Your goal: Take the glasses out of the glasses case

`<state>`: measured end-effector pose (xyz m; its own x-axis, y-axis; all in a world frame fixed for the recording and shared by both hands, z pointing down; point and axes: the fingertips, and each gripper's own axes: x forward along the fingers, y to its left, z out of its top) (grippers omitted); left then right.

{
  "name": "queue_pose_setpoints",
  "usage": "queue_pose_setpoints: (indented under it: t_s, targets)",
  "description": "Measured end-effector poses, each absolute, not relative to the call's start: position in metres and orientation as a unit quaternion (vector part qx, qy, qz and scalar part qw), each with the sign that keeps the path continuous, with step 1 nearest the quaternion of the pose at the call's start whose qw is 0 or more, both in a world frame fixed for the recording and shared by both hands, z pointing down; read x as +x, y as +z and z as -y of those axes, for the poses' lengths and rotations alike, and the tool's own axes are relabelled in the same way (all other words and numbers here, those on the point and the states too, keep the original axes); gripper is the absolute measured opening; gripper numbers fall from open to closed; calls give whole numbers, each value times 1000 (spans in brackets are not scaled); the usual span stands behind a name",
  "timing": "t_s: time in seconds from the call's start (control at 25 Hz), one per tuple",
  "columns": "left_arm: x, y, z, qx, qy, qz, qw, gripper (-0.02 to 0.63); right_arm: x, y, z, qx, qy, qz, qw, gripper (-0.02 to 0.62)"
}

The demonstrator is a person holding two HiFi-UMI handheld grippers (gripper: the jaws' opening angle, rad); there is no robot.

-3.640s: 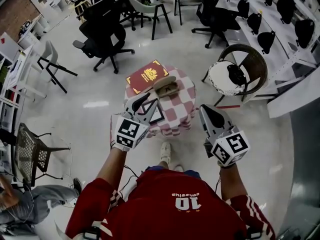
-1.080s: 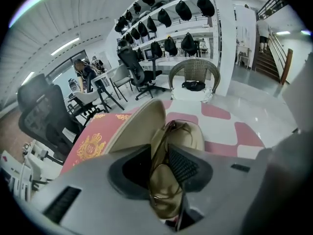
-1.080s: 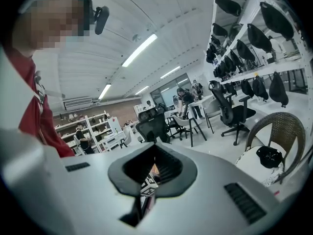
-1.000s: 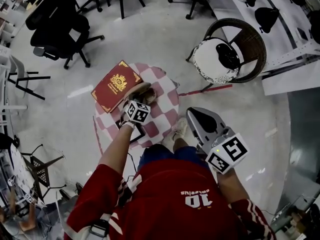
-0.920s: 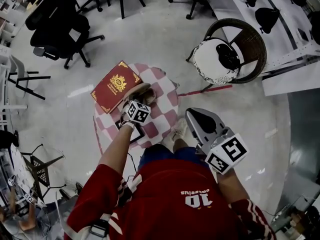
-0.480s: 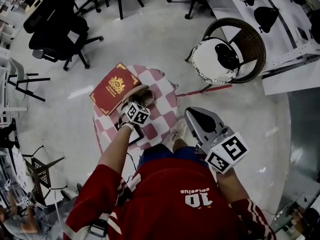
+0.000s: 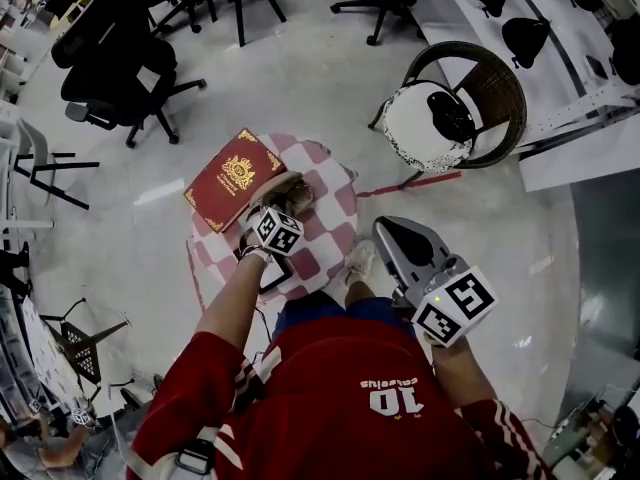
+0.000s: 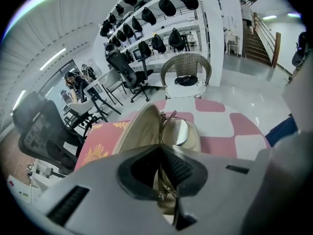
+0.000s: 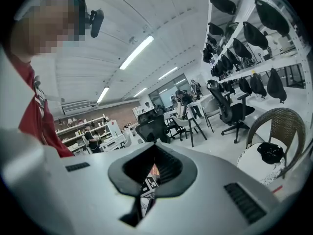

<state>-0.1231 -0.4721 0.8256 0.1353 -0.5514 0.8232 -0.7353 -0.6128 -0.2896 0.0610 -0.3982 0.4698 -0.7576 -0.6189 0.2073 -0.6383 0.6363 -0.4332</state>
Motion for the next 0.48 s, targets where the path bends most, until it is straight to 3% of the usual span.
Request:
queue_pose_setpoints:
  t_s: [0.48]
  targets:
    - [-117,782,458,778,457,425,68,20,43,449,378,362,227,904,16,12]
